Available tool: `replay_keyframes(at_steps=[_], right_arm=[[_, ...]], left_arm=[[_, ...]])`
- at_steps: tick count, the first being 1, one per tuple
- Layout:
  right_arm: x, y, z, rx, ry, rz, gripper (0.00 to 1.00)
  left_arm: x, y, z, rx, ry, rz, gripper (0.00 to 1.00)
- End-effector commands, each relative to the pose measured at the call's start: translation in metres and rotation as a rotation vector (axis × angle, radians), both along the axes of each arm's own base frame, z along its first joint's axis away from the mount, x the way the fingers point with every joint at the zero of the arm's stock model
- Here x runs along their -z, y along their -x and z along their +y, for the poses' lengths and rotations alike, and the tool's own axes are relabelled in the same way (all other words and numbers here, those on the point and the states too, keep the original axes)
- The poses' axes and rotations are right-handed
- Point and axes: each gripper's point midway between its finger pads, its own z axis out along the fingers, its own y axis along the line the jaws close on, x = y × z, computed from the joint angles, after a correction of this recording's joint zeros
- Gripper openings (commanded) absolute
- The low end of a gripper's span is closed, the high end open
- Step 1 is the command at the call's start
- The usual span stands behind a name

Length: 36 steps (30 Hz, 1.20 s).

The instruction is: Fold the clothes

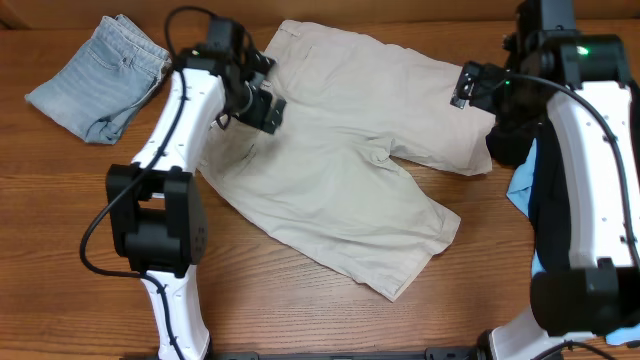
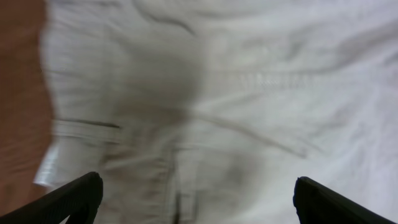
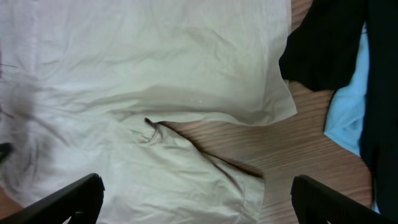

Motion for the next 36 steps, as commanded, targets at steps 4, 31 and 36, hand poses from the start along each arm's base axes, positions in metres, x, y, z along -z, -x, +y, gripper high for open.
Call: replay_keyframes(at_steps=[4, 31, 36], right_arm=[[-0.001, 0.002, 0.001, -0.01, -0.002, 0.004, 0.99], [0.002, -0.012, 0.009, -0.028, -0.003, -0.031, 1.0], [0.015, -0.012, 0.009, -0.028, -0.004, -0.014, 1.0]], left_arm=[[0.016, 0.029, -0.008, -0.02, 0.032, 0.103, 1.0], [0.14, 0.241, 0.037, -0.476, -0.161, 0.771, 1.0], [0.14, 0.255, 0.024, -0.49, -0.089, 0.838, 1.0]])
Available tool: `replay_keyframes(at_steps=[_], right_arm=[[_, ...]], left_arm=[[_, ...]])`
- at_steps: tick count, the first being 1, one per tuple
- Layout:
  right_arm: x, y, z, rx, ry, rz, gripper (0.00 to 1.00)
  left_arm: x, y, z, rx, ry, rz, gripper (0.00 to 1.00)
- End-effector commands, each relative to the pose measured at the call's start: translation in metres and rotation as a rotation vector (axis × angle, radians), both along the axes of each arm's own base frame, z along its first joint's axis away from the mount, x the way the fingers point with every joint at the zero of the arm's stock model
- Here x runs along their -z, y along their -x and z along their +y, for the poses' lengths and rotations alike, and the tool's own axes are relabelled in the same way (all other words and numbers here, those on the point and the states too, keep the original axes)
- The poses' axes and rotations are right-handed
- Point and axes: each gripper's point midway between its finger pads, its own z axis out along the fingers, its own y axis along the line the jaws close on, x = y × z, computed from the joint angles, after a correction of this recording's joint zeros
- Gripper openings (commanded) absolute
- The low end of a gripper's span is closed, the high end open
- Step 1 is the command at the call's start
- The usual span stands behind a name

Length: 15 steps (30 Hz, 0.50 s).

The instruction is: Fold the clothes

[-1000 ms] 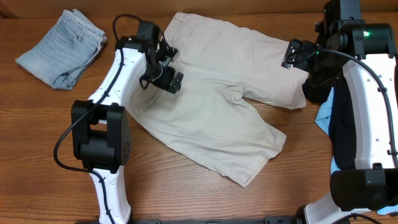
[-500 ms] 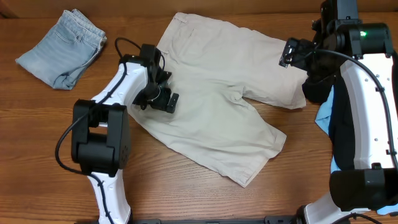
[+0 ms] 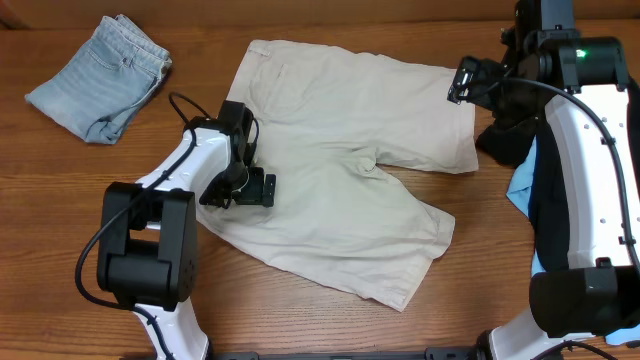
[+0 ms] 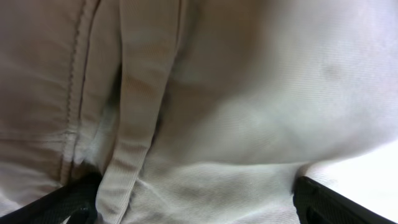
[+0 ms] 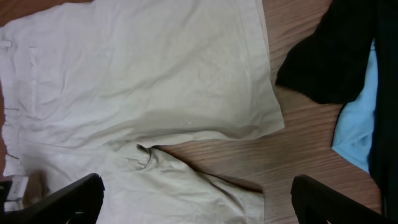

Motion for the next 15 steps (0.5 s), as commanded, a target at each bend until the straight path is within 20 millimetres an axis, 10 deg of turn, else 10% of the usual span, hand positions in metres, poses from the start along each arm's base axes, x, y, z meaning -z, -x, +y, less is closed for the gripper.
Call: replay_keyframes(at_steps=[1, 7, 15], right_arm=[[0.014, 0.001, 0.003, -0.014, -0.003, 0.03, 1.0], [0.002, 0.008, 0.005, -0.019, -0.017, 0.005, 1.0], [-0.056, 0.065, 0.019, -0.055, -0.028, -0.08, 1.0]], left_arm=[[0.052, 0.094, -0.02, -0.145, 0.134, 0.382, 1.0], [0.017, 0.052, -0.02, -0.139, 0.135, 0.281, 1.0], [-0.115, -0.017, -0.012, -0.141, 0.106, -0.117, 1.0]])
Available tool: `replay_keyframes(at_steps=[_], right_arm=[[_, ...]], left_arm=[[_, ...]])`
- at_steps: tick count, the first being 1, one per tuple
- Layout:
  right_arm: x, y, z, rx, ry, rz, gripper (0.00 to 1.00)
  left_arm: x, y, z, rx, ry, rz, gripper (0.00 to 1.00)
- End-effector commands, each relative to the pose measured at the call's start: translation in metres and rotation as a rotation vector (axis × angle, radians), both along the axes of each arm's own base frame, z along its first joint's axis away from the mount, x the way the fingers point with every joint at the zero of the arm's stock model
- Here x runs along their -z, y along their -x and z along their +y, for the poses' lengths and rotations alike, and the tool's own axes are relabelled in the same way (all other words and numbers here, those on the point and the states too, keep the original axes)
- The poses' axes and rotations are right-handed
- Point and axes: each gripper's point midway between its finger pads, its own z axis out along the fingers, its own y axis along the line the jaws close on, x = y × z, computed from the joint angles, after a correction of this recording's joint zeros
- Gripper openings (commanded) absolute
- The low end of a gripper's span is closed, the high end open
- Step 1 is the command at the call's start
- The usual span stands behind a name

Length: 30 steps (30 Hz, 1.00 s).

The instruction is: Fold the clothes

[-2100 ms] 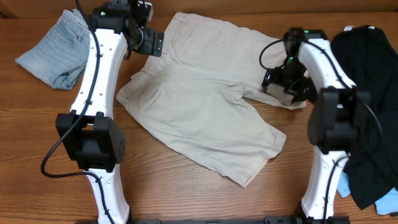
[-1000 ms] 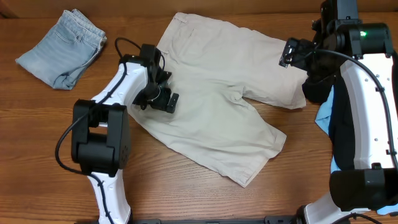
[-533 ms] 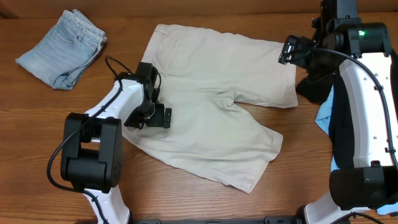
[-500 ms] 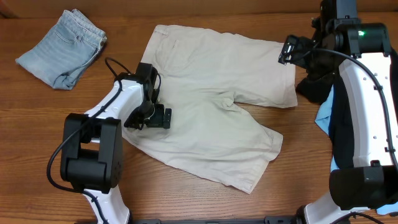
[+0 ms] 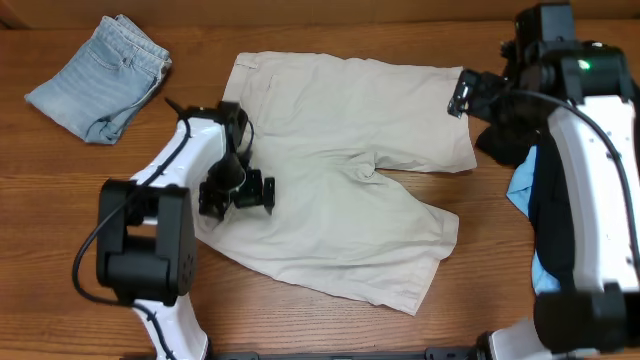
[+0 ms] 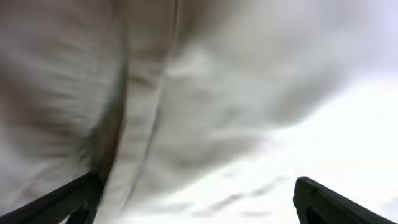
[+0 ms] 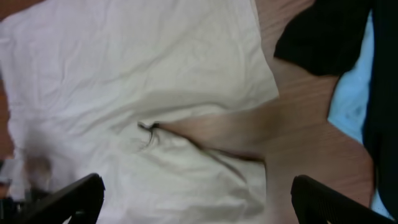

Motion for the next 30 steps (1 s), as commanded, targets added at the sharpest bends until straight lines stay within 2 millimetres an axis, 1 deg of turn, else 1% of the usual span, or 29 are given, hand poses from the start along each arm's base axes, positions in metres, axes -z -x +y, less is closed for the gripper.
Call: replay_keyframes(at_steps=[1, 2, 4, 7, 9, 10, 12, 13, 16, 17, 19, 20, 23, 25, 27, 30], right_arm=[[-0.043, 0.035, 0.016, -0.044, -0.019, -0.099, 1.0], [-0.048, 0.046, 0.02, -0.049, -0.021, -0.097, 1.0], [-0.053, 0.068, 0.023, -0.024, -0.006, -0.08, 1.0], [-0.059, 0.1, 0.02, 0.061, 0.055, -0.082, 1.0], [-0.061, 0.122, 0.023, 0.09, 0.064, -0.102, 1.0], [-0.06, 0.133, 0.028, 0.084, 0.05, -0.108, 1.0], [-0.052, 0.155, 0.037, 0.077, 0.013, -0.104, 1.0], [-0.044, 0.165, 0.04, 0.075, -0.004, -0.094, 1.0], [-0.016, 0.182, 0.052, 0.046, -0.038, -0.064, 1.0], [-0.004, 0.187, 0.056, 0.043, -0.054, -0.048, 1.0], [0.022, 0.194, 0.069, 0.007, -0.096, -0.009, 1.0], [0.035, 0.197, 0.073, 0.0, -0.109, 0.014, 1.0], [0.074, 0.205, 0.084, -0.025, -0.133, 0.1, 1.0], [0.098, 0.21, 0.088, -0.034, -0.136, 0.16, 1.0], [0.117, 0.215, 0.094, -0.045, -0.152, 0.215, 1.0], [0.136, 0.217, 0.101, -0.054, -0.166, 0.263, 0.99]], left_arm=[[-0.083, -0.03, 0.0, -0.055, 0.011, -0.262, 1.0], [-0.1, -0.03, 0.002, -0.064, 0.01, -0.31, 1.0], [-0.124, -0.025, 0.003, -0.071, 0.018, -0.376, 1.0], [-0.149, -0.004, 0.012, -0.072, -0.012, -0.412, 1.0], [-0.162, 0.011, 0.026, -0.089, -0.073, -0.423, 1.0], [-0.168, 0.019, 0.034, -0.11, -0.113, -0.43, 1.0], [-0.178, 0.032, 0.046, -0.153, -0.171, -0.445, 1.0], [-0.182, 0.037, 0.05, -0.168, -0.183, -0.457, 1.0], [-0.186, 0.044, 0.054, -0.183, -0.191, -0.493, 1.0], [-0.183, 0.045, 0.054, -0.183, -0.19, -0.498, 1.0], [-0.17, 0.046, 0.055, -0.192, -0.193, -0.485, 1.0], [-0.162, 0.047, 0.056, -0.204, -0.196, -0.47, 1.0], [-0.127, 0.052, 0.065, -0.254, -0.215, -0.415, 0.99], [-0.104, 0.054, 0.077, -0.319, -0.229, -0.392, 1.0], [-0.085, 0.052, 0.094, -0.409, -0.241, -0.392, 1.0], [-0.063, 0.047, 0.123, -0.584, -0.252, -0.42, 1.0]])
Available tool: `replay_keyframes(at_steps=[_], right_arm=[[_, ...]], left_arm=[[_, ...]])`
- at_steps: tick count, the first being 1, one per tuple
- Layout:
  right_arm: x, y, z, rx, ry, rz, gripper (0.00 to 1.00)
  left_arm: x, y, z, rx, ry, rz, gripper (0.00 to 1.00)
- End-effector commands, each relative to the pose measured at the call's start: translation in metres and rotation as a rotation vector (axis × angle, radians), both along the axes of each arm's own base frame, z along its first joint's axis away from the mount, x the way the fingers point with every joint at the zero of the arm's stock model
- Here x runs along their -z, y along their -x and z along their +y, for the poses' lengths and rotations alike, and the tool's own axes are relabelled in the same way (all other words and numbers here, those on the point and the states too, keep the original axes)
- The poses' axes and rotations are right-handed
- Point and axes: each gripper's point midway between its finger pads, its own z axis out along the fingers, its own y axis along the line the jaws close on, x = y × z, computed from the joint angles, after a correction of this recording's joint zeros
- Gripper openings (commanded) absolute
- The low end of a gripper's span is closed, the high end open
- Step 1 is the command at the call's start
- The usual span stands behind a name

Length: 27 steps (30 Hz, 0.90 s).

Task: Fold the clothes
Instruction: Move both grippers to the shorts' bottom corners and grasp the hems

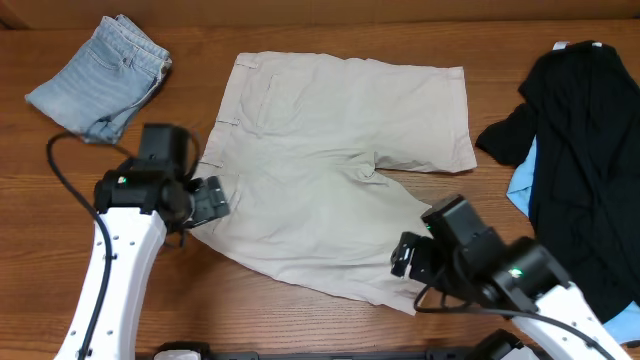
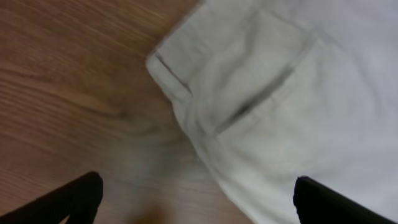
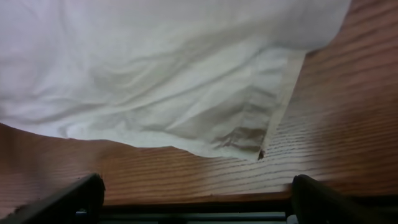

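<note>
Beige shorts [image 1: 330, 190] lie spread flat on the wooden table, waistband to the left, two legs pointing right. My left gripper [image 1: 210, 200] hovers open at the waistband's near corner [image 2: 180, 81], half over bare wood, with nothing between its fingers [image 2: 74, 196]. Low over the front of the table, my right gripper [image 1: 415, 255] is open beside the near leg's hem. That hem corner [image 3: 249, 134] lies just ahead of the gripper [image 3: 196, 199].
Folded blue jeans [image 1: 100, 75] sit at the back left. A black garment [image 1: 580, 150] lies over a light blue cloth [image 1: 525, 185] at the right edge. The table's front edge [image 3: 186, 200] runs right under the right gripper.
The left gripper has come off the shorts' waist area and now sits at the waistband's near corner. The right gripper has gone from the back right to the front, by the near leg's hem.
The shorts first lay skewed, with the left gripper over the waistband at the back and the right by the far leg's hem. Later the shorts lay straighter, the left gripper low on the near waist. Now both grippers are open at the shorts' near corners.
</note>
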Motion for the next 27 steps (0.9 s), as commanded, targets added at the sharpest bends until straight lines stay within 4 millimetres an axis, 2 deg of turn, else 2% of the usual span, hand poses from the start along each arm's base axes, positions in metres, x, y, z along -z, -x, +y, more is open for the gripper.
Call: replay_keyframes(at_steps=[1, 3, 7, 13, 19, 22, 27], right_arm=[[0.012, 0.008, 0.011, -0.009, -0.048, 0.064, 0.97], [0.017, 0.007, 0.012, -0.008, -0.037, 0.075, 0.95], [0.022, 0.004, 0.007, 0.036, -0.004, 0.082, 0.89], [0.026, 0.007, -0.008, 0.156, 0.06, 0.111, 0.78], [0.028, 0.012, -0.015, 0.197, 0.091, 0.133, 0.71], [0.028, 0.012, -0.015, 0.196, 0.092, 0.135, 0.61], [0.029, 0.02, -0.015, 0.208, 0.105, 0.157, 0.39]], left_arm=[[0.021, 0.002, 0.033, -0.211, 0.014, -0.031, 0.97], [0.035, -0.004, 0.044, -0.265, 0.048, -0.075, 0.9], [0.062, -0.013, 0.05, -0.293, 0.089, -0.103, 0.81], [0.103, -0.017, 0.048, -0.367, 0.13, -0.027, 0.79], [0.135, -0.015, 0.043, -0.392, 0.161, 0.052, 0.66], [0.146, -0.011, 0.042, -0.394, 0.163, 0.086, 0.5], [0.151, -0.009, 0.042, -0.395, 0.164, 0.101, 0.23]])
